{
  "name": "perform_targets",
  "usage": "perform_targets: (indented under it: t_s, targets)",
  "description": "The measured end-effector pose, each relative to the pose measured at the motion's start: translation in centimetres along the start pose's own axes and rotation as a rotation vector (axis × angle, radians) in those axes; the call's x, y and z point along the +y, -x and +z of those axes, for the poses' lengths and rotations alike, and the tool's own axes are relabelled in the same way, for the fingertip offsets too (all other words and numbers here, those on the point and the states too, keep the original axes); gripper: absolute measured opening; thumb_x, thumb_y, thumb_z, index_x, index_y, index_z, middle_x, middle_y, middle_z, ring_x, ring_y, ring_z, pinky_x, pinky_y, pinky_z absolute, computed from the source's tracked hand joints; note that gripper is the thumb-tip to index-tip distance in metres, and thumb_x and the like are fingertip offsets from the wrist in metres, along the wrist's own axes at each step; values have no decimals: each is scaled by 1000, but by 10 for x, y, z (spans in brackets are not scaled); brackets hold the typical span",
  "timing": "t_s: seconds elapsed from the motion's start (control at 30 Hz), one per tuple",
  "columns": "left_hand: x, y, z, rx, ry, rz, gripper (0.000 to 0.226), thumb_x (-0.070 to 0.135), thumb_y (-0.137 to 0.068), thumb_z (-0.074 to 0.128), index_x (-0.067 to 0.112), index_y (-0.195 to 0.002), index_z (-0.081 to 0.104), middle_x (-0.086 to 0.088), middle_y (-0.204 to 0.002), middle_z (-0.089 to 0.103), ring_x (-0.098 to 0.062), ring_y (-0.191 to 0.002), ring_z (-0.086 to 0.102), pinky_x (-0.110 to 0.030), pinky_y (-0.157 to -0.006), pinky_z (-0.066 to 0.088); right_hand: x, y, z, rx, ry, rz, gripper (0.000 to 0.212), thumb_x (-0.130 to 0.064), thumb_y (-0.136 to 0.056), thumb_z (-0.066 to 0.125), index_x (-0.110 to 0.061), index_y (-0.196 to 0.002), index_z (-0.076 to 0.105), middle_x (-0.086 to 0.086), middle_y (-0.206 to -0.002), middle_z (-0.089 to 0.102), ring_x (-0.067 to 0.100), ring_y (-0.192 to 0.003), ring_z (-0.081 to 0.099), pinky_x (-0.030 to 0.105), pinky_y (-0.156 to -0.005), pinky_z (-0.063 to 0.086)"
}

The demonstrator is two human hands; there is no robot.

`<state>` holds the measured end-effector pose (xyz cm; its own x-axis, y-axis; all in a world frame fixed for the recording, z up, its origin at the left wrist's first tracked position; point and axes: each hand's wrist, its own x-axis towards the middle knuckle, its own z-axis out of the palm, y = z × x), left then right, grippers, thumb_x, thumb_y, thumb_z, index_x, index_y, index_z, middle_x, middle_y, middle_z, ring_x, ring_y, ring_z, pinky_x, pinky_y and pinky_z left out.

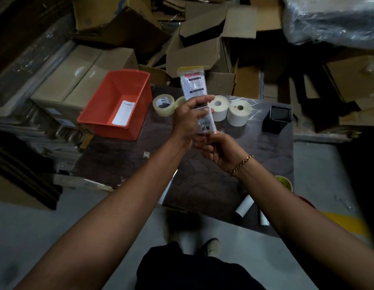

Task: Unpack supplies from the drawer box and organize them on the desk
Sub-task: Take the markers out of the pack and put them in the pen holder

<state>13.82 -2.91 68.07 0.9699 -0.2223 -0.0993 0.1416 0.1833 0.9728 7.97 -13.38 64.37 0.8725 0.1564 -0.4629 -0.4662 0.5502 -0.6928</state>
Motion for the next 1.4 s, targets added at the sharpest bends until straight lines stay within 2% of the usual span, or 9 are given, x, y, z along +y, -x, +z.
perform_targets:
  t_s: [0.23,0.37,0.47,0.7,0.83,0.93,1.13,1.3,1.4]
  targets:
    - [13,3,2,-17,17,-9,26,-6,-86,55,13,-89,73,2,-95,71,-22,-99,63,-39,-89,52,1,1,7,-87,27,-26,35,10,-82,38,-13,-102,54,8,-93,65,10,-62,54,16,-45,39]
    - [13,0,-4,-19,31,13,25,-4,-83,57,14,-88,76,-5,-104,70,-27,-100,63,-44,-94,52,4,1,4,-108,56,-41,30,0,-84,44,-13,-108,55,8,-96,67,12,-66,52,16,-46,40]
    - [17,-1,-7,-12,41,24,24,-6,-82,57,9,-88,75,-12,-108,67,-29,-98,63,-46,-95,51,6,0,0,-149,59,-46,34,-14,-81,51,-14,-115,55,7,-95,67,11,-66,61,17,-49,45]
    - [23,-1,-4,-5,-5,38,27,-10,-83,52,6,-89,73,-11,-107,68,-27,-98,63,-48,-96,50,0,-1,2,-183,107,-45,33,-13,-76,55,-13,-109,58,3,-86,64,12,-66,60,20,-51,45]
    - [18,3,3,44,-72,30,28,-9,-83,53,8,-92,73,-15,-106,69,-32,-104,66,-44,-93,55,-1,-3,5,-53,258,-58,23,-20,-80,60,-12,-101,54,1,-70,51,12,-57,46,23,-48,33]
    - [12,-4,-1,87,25,-20,30,-6,-77,55,10,-91,75,-20,-104,68,-36,-97,64,-48,-88,54,9,-2,-2,-20,344,-58,14,-20,-91,57,-12,-100,50,2,-63,41,13,-50,37,24,-48,25]
    - [-12,3,11,55,-55,-96,36,-10,-82,50,16,-88,74,-17,-116,68,-33,-107,64,-38,-83,57,8,-3,-6,68,358,-123,8,-12,-91,59,-8,-88,53,6,-59,43,17,-44,35,22,-38,30]
    - [-33,-17,21,30,-96,-150,37,-12,-82,49,16,-86,72,-10,-110,68,-17,-91,63,-22,-69,53,27,2,-49,229,465,-35,17,-29,-87,68,-16,-82,57,-3,-47,40,11,-34,31,18,-35,25]
    - [-57,-32,27,-3,-163,-204,37,-14,-82,48,16,-85,69,-3,-98,67,-14,-85,60,-28,-75,53,55,22,-87,346,464,53,29,-32,-85,70,-18,-66,53,-1,-44,37,13,-31,30,19,-34,22]
